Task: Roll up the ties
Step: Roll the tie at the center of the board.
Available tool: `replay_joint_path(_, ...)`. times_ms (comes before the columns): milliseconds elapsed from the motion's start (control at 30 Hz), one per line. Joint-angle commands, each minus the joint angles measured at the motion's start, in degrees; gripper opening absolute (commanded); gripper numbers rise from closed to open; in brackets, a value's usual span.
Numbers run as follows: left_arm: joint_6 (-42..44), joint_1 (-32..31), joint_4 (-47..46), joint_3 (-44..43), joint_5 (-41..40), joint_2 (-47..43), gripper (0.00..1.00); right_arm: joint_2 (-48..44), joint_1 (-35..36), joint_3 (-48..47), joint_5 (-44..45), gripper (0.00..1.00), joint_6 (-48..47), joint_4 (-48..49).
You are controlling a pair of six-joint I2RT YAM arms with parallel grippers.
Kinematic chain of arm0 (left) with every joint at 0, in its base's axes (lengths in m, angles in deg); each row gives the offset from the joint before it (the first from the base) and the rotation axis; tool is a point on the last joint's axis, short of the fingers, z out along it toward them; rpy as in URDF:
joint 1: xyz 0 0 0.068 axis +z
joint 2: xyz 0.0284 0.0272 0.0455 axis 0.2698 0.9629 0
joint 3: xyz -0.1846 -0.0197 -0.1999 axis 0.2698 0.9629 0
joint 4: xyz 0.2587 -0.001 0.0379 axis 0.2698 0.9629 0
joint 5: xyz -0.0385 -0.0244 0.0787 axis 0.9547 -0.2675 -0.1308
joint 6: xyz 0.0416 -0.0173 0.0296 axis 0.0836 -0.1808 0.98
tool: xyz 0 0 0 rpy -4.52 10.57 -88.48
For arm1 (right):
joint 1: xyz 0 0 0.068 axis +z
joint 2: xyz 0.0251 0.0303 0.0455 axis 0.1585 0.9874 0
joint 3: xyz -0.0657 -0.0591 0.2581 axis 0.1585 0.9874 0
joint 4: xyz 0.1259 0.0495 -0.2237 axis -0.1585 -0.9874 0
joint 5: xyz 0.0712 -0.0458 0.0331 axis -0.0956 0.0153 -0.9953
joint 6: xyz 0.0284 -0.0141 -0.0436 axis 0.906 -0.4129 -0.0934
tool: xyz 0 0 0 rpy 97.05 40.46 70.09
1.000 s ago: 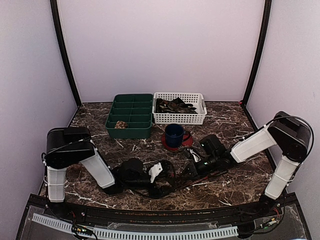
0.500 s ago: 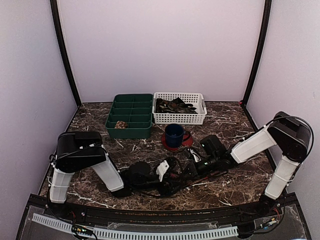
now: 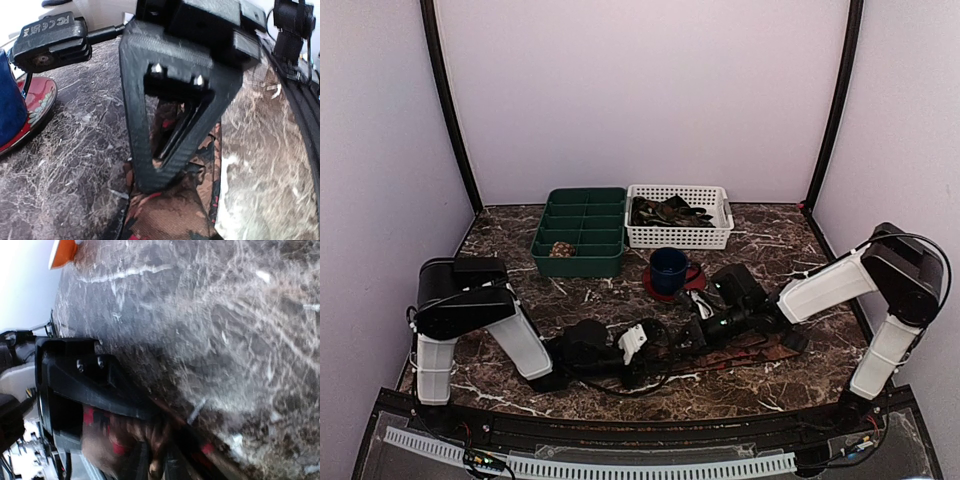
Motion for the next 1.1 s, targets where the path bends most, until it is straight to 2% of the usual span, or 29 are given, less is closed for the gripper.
replay_joint_path(0, 2.6, 2.2, 7.6, 3.2, -1.4, 0.3, 0.23, -3.2, -0.1, 0.4, -1.8, 0.18, 1.0, -6.2)
replay_joint_path(100, 1.8, 2.1, 5.8, 4.0, -0.9, 0.4, 0.20, -5.7, -1.9, 3.6, -1.2, 0.24, 3.8, -5.3)
replay_joint_path(200, 0.9, 2.2, 5.2, 4.3, -0.5, 0.4, 0.18, -8.6, -2.7, 7.2, -0.6, 0.25, 6.6, -2.7)
replay_joint_path(367, -1.5, 2.6, 1.6, 5.5, 1.1, -0.5, 0.17, -4.8, -3.0, 6.4, 2.6, 0.24, 3.4, -4.3)
replay_joint_path(533, -1.5, 3.2, 1.8, 5.5, 3.7, -3.9, 0.18, -2.3, -3.7, 6.4, 2.8, 0.23, 2.6, -3.3)
replay_joint_path(700, 3.6, 4.0, 1.7, 6.4, 9.8, -9.1, 0.20, -1.7, -3.7, 7.6, 2.8, 0.22, 2.7, -3.7)
replay_joint_path(900, 12.9, 4.5, 8.4, 5.7, 15.6, -14.9, 0.22, -0.4, -3.7, 8.1, 2.1, 0.22, 3.5, -1.8)
replay_joint_path(1067, 17.4, 4.6, 18.2, 4.9, 15.6, -14.5, 0.22, -0.1, -3.7, 7.2, 2.2, 0.22, 3.1, -2.7)
